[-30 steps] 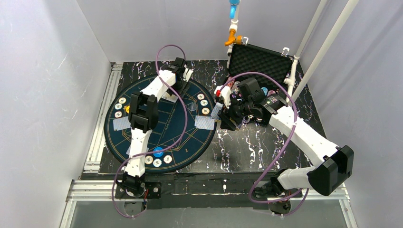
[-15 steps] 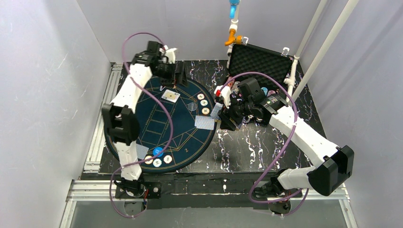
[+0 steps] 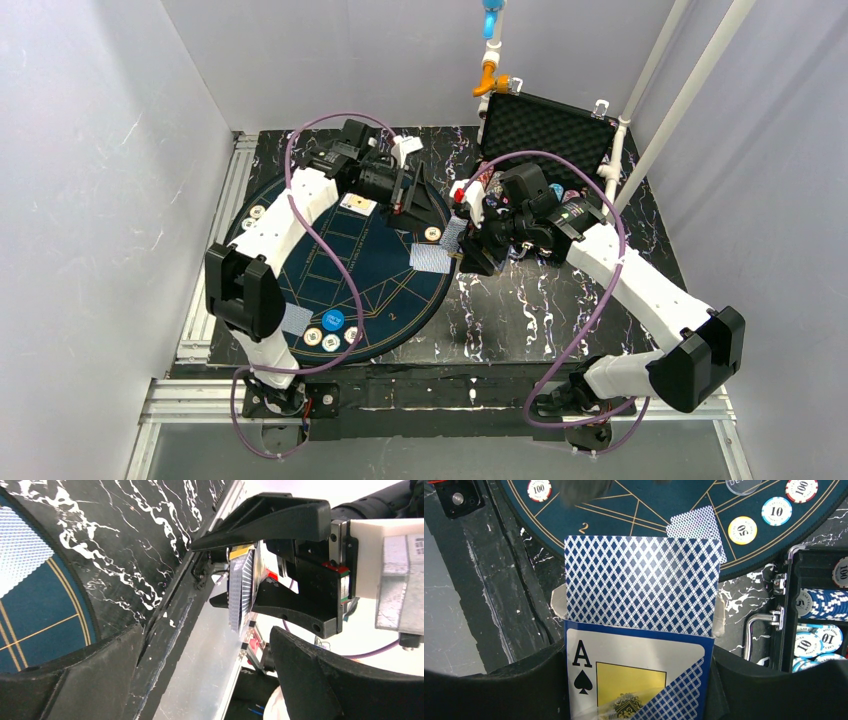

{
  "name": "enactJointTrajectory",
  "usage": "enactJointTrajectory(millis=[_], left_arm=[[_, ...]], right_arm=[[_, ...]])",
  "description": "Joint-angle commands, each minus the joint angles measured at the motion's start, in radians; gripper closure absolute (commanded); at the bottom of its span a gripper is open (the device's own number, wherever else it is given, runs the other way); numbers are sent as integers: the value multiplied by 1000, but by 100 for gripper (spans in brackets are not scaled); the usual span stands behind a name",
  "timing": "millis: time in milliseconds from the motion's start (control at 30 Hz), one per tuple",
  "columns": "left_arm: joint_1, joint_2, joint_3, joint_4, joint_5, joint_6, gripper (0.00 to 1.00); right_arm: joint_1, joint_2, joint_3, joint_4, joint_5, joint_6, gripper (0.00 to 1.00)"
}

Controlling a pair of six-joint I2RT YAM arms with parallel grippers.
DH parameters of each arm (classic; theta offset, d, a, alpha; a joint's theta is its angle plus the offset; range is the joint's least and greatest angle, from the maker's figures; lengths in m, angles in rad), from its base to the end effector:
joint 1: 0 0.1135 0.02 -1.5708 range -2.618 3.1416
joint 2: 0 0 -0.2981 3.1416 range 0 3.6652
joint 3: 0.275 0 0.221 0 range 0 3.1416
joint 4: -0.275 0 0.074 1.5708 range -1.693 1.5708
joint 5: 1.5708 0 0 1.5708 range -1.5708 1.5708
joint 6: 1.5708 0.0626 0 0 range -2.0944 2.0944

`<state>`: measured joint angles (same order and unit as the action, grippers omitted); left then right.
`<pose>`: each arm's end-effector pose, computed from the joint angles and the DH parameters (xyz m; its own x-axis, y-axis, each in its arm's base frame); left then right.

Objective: Distribute texas hold em gaming equipment

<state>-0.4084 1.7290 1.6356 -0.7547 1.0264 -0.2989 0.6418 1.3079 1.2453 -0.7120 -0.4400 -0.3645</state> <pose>0.3043 -0.1900 0.3680 -0.8713 0.2109 -0.4432 0.4901 0.3272 -0.8079 0.1858 0.1722 0.3566 -0.2435 -0.5846 -0.7739 -0.9336 0.3576 0.0236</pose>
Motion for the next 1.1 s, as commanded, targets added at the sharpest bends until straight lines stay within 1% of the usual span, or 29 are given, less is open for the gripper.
enactJointTrajectory(millis=[0,133,233,433,600,700,833,900,933,967,1000,1033,1067], left_arm=[[-66,-50,-13,28,49,-8,2],[-95,-23,-22,32,8,-31,2],[-96,0,-22,26,-7,-40,11],[-97,2,-12,-21,-42,5,21],[-94,-19,-46,-41,-65,20,39],[-83,-35,-54,-46,-69,29,45],[-70,-56,-54,-41,-66,47,46],[-51,-68,-65,-11,-60,30,50],[-49,-71,-66,1,-55,24,50],[-49,-78,-63,17,-39,22,46],[-49,-100,-77,82,5,-9,36],[-50,-117,-103,149,29,-53,31],[-52,-124,-120,182,33,-87,28]], right_arm=[[7,-10,29,63,-53,12,99],[13,-4,38,72,-62,13,99],[13,-5,43,74,-62,14,99],[14,-7,49,72,-54,15,99],[14,-16,40,70,-64,18,99],[13,-21,36,60,-63,15,99],[13,-30,21,49,-56,14,99],[14,-38,14,41,-53,15,99],[13,-39,13,40,-48,13,99],[13,-38,11,36,-44,12,99],[13,-39,4,35,-36,12,99],[13,-38,-1,36,-33,12,99],[13,-37,-2,39,-32,14,99]])
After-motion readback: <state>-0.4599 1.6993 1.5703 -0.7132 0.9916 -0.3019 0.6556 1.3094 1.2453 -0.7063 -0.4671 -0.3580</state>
